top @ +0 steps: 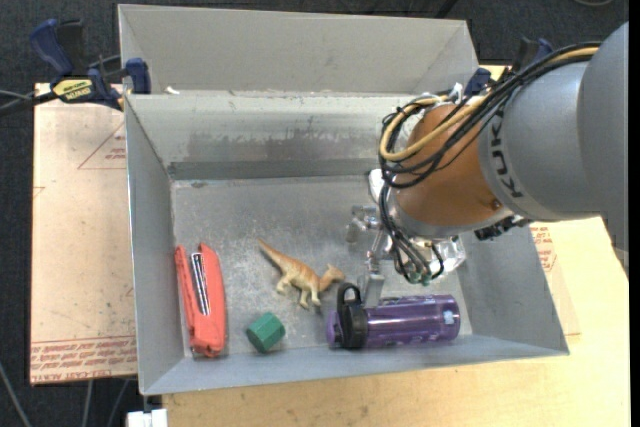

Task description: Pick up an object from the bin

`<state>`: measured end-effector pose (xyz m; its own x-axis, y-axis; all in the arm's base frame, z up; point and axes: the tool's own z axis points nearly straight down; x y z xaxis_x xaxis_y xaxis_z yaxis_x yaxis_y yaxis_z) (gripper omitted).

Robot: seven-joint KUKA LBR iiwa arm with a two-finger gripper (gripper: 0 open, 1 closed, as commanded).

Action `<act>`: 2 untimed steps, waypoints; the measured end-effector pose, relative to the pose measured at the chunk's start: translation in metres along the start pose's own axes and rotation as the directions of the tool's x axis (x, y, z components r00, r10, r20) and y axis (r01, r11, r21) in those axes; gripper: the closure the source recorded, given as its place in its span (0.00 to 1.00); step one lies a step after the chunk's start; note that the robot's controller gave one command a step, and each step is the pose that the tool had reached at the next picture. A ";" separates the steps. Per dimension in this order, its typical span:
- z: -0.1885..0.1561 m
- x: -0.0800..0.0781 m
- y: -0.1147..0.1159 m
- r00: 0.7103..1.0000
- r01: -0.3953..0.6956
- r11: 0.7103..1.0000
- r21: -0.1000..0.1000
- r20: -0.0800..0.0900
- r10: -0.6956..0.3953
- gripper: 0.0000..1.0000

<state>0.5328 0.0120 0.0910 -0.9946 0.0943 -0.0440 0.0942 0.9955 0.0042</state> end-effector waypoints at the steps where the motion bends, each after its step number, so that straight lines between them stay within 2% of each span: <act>1: 0.001 0.003 0.010 0.997 -0.070 0.998 -0.006 0.021 0.070 0.00; 2: 0.000 0.005 0.007 0.996 -0.083 0.996 -0.007 0.029 0.083 0.00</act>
Offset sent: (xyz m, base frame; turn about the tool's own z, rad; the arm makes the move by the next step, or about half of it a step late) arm -0.0392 0.0170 -0.0210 0.2539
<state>0.5288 0.0193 0.0906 -0.9816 0.1770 -0.0723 0.1764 0.9842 0.0153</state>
